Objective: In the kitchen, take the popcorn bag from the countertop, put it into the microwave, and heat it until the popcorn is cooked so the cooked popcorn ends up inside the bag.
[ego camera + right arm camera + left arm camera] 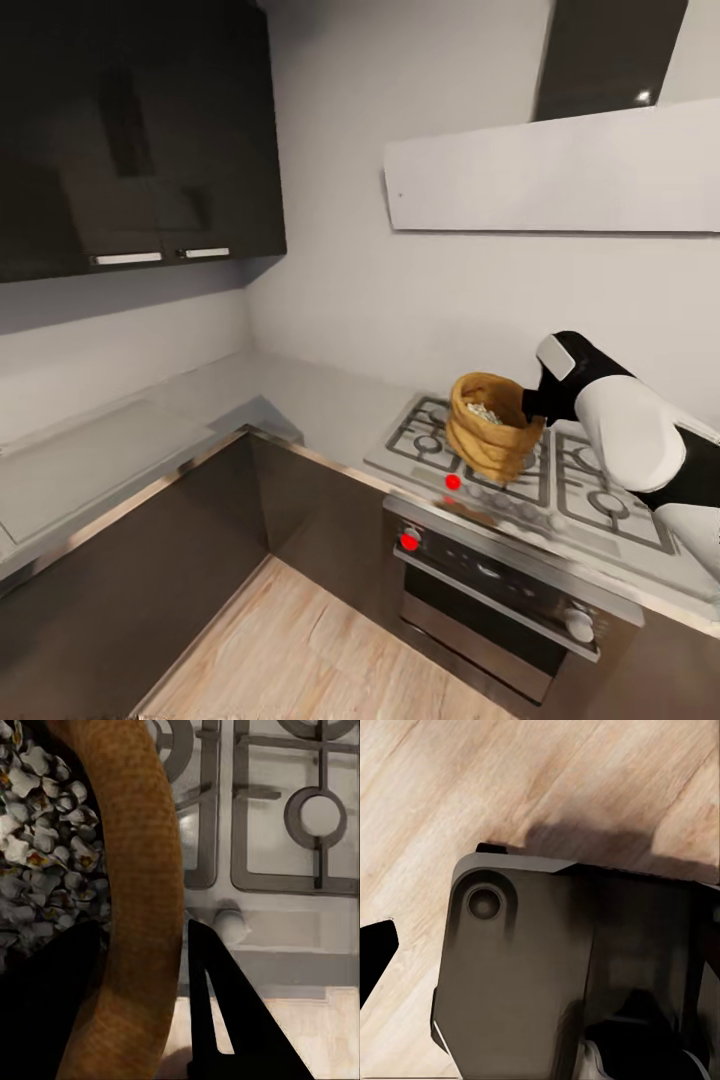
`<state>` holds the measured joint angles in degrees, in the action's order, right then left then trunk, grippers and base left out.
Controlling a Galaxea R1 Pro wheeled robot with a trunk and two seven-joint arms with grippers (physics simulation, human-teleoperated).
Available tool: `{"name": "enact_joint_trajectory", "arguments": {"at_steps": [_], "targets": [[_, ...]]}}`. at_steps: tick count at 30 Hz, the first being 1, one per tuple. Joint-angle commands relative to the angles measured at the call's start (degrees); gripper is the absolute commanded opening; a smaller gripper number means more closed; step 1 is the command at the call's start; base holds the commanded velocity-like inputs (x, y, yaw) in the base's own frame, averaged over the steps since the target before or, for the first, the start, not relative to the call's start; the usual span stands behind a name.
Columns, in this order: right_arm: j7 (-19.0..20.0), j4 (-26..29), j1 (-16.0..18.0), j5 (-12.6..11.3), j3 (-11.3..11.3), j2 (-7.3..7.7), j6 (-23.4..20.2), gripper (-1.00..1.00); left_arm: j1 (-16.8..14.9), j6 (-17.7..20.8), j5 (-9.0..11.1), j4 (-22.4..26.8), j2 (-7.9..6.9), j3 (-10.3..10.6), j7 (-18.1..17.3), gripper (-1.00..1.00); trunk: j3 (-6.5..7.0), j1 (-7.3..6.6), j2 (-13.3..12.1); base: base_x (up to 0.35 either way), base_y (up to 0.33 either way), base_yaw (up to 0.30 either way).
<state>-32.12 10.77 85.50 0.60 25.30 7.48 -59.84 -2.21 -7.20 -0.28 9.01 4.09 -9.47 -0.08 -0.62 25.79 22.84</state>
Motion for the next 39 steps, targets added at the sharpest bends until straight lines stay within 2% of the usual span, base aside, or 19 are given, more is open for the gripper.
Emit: {"name": "enact_joint_trajectory", "arguments": {"at_steps": [1, 7, 12, 17, 39], "targets": [[-0.41, 0.04, -0.01, 0.1, 0.44, -0.32, -0.16, -1.0, -0.01, -0.18, -0.05, -0.04, 0.03, -0.28, -0.01, 1.0, -0.06, -0.01, 0.08, -0.349, 0.0, -0.051], [-0.57, -0.04, -0.18, 0.29, 0.51, -1.17, -0.16, -1.0, 0.01, -0.18, -0.15, -0.04, 0.0, -0.28, -0.01, 1.0, -0.06, -0.01, 0.08, -0.349, 0.0, -0.005], [-0.66, -0.05, -0.56, 0.84, 0.05, -3.81, -0.16, -1.0, 0.09, -0.18, -0.28, -0.04, 0.03, -0.09, -0.01, 1.0, -0.06, -0.01, 0.08, -0.35, 0.0, 0.0], [-0.91, 0.01, -0.47, 0.94, 0.0, -5.05, -0.16, -1.0, 0.23, -0.18, -0.3, -0.04, 0.04, -0.06, -0.01, 1.0, -0.06, -0.01, 0.08, -0.349, 0.0, 0.0], [-1.09, 1.27, -0.67, 0.98, -0.16, -5.88, -0.16, -1.0, 0.27, -0.27, -0.33, -0.04, 0.04, -0.11, -0.01, 1.0, -0.06, -0.01, 0.08, -0.35, 0.0, 0.0]]}}
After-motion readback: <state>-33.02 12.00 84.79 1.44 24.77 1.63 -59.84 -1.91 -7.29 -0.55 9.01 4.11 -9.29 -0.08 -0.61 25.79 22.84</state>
